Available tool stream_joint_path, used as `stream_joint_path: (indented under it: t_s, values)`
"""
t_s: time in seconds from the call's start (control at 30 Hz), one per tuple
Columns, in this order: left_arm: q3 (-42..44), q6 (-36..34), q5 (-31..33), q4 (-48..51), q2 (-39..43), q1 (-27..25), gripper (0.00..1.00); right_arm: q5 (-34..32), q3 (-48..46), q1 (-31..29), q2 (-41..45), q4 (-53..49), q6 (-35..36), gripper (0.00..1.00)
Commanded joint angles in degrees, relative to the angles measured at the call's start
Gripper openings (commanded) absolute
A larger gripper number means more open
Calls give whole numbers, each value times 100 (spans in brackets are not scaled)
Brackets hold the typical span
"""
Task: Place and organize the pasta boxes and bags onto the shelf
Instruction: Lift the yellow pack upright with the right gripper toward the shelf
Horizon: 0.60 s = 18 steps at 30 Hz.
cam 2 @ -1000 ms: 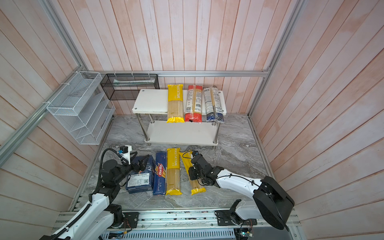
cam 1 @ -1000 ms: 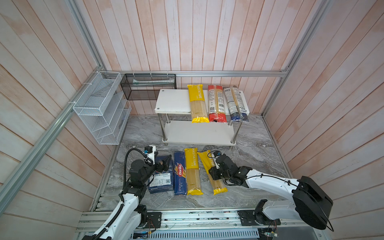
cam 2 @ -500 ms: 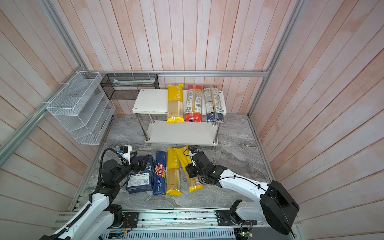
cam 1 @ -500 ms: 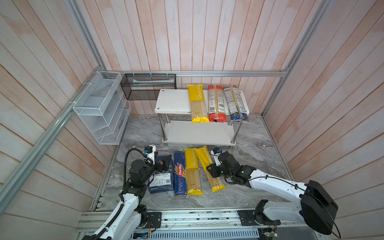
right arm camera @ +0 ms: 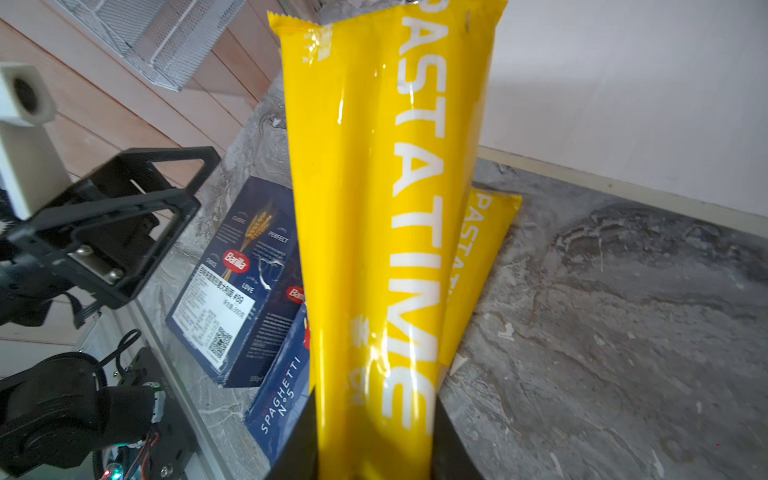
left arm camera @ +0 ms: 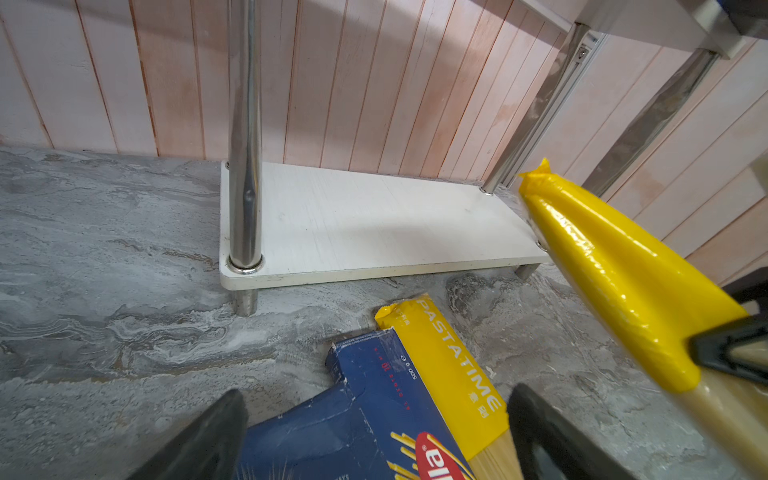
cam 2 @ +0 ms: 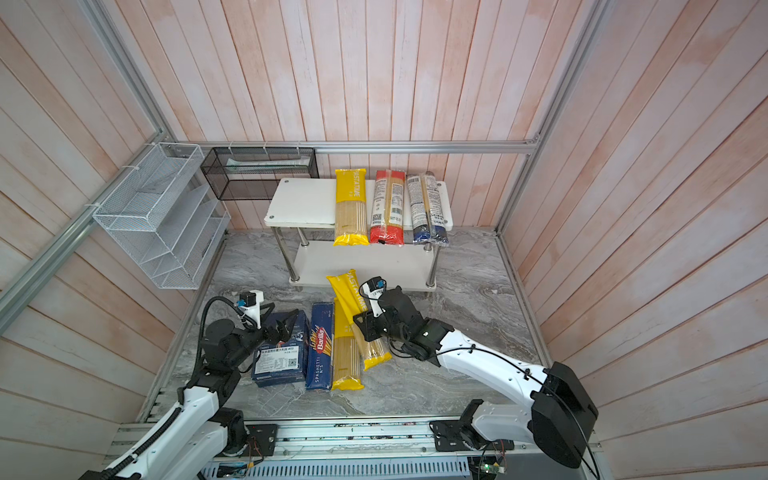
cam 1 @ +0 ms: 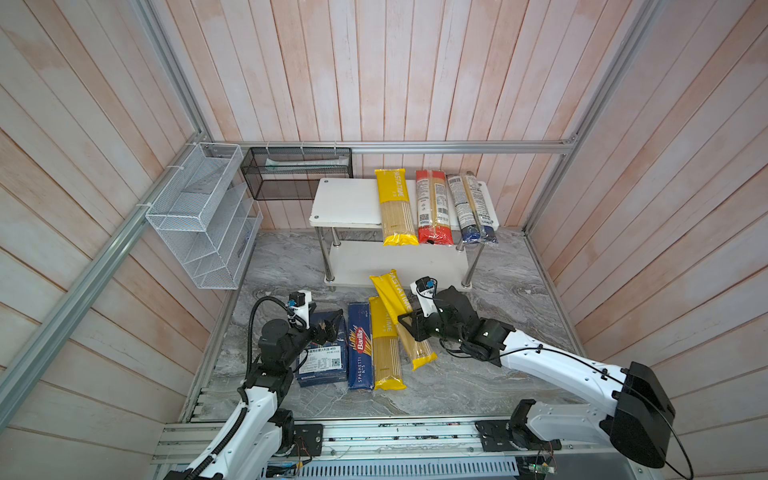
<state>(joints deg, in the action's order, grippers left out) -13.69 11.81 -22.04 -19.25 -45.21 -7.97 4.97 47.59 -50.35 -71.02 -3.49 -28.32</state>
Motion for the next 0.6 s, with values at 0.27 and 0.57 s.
stream_joint_path:
  t_s: [0.27,0.57]
  values:
    - [-61,-19,33,-29,9,19,100,6,686,-312,15,504,293,19]
    - [-64,-14,43,-27,4,23,100,-50,1044,-479,-130,498,414,19]
